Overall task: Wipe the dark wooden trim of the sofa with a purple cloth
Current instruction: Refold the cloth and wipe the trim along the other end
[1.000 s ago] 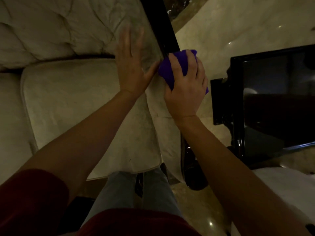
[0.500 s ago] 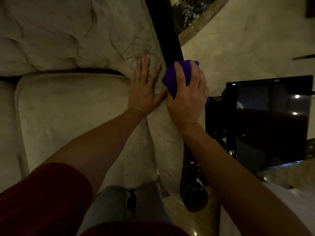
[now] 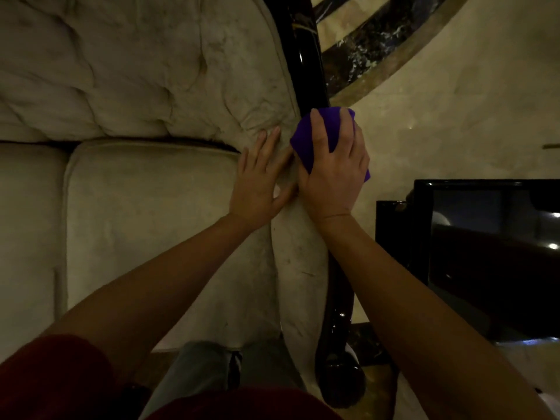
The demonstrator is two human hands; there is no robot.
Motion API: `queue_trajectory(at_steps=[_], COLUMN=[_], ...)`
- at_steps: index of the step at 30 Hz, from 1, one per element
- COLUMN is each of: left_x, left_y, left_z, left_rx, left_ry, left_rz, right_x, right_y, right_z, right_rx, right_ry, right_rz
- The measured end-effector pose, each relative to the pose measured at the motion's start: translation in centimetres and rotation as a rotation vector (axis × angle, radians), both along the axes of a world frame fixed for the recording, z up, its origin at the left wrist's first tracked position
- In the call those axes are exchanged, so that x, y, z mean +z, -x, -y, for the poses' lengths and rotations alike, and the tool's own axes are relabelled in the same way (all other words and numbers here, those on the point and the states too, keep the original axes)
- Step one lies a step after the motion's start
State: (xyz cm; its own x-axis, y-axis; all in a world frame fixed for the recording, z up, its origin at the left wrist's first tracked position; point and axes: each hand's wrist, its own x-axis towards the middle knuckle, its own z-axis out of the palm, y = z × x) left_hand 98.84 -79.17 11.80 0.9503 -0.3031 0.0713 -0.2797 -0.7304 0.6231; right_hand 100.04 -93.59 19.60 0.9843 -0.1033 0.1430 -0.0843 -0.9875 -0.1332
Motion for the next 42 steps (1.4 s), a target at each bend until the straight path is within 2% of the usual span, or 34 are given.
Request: queue_trajectory(at_steps=[3, 8, 11, 13, 30, 35, 38, 40, 42], left_x=[2.2, 6.7, 7.5, 7.1, 3.4, 4.8, 7.6, 10.1, 12.7], left_y=[-1.8, -9.5, -11.5, -11.4, -13.3, -12.9, -12.4, -12.2, -11.9], left_z=[-2.6, -4.5, -5.0, -4.9, -5.3, -5.0, -6.7, -8.8, -10.9], left_rx=[0.053, 0.149, 0.122, 0.105, 0.08, 0.063, -0.036, -0.106, -0.073], left_ry=[-0.064, -0.212, -0.373, -0.414, -0.436, -0.419, -0.376, -0.368, -0.375], left_rz=[0.119, 0.324, 0.261, 0.233, 0.311, 0.279, 0.23, 0.189, 0.149], right_x=[0.2, 0.2, 0.1, 0.0, 3.0, 4.3, 5.6, 6.6, 7.6], right_y=[-1.1, -2.2, -2.6, -3.2, -13.5, -16.2, -18.1, -19.0, -19.9], right_z=[-0.1, 0.0, -0.2, -0.3, -3.9, -4.4, -4.9, -5.3, -6.0], right_rx=[0.017, 0.033, 0.043, 0.056, 0.131, 0.286, 0.387, 0.427, 0.453], right_ry=[-0.061, -0.126, -0.129, -0.118, -0.156, -0.043, 0.03, 0.019, -0.031], right_rz=[0.039, 0.088, 0.103, 0.126, 0.364, 0.417, 0.41, 0.361, 0.264])
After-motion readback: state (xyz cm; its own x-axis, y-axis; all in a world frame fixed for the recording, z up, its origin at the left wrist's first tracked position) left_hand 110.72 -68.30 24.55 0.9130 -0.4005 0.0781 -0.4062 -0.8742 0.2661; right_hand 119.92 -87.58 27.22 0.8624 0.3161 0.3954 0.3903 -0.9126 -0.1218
